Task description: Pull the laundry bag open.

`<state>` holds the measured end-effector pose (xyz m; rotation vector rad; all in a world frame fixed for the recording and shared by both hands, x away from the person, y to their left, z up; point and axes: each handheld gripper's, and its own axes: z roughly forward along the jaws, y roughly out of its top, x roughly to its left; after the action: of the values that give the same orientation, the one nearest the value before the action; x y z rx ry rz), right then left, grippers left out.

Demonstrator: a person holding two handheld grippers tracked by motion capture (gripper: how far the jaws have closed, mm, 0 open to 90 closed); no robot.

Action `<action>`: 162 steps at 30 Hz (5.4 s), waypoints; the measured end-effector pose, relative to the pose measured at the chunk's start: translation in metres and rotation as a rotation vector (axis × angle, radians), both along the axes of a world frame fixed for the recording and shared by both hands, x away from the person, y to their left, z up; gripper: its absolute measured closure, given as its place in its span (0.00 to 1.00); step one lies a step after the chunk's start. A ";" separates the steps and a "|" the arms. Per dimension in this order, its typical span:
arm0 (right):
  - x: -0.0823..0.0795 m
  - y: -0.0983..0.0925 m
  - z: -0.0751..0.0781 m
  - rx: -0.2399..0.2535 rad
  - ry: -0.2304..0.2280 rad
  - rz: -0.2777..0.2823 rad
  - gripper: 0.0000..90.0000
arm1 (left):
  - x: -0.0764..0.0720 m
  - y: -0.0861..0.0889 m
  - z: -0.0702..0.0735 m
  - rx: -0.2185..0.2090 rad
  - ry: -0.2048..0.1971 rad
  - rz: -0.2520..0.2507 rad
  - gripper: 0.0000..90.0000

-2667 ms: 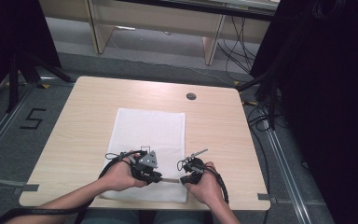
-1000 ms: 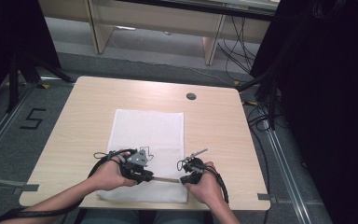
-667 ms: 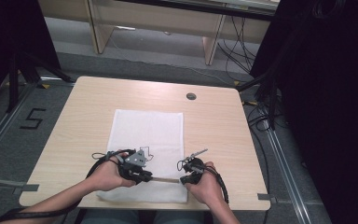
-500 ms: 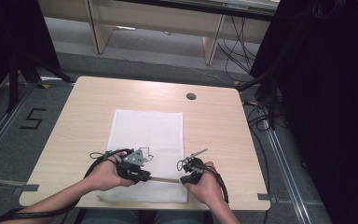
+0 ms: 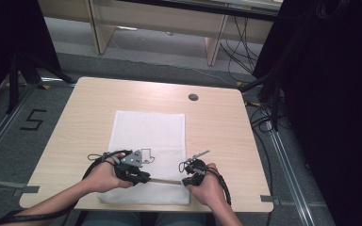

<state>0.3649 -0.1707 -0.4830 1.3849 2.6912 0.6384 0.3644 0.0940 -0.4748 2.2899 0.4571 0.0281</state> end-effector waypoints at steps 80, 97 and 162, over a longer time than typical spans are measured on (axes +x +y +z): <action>-0.002 0.000 0.001 -0.003 0.013 -0.027 1.00 | -0.002 0.075 0.010 0.014 -0.038 0.112 0.91; -0.001 0.000 0.000 0.003 0.006 -0.020 1.00 | -0.004 0.080 0.008 0.001 -0.027 0.123 0.91; 0.000 -0.001 -0.001 0.013 0.009 -0.010 1.00 | -0.005 0.126 0.012 0.016 -0.040 0.214 0.91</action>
<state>0.3653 -0.1716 -0.4838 1.4070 2.6897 0.6511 0.3590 0.2195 -0.4633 2.2427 0.6807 0.1840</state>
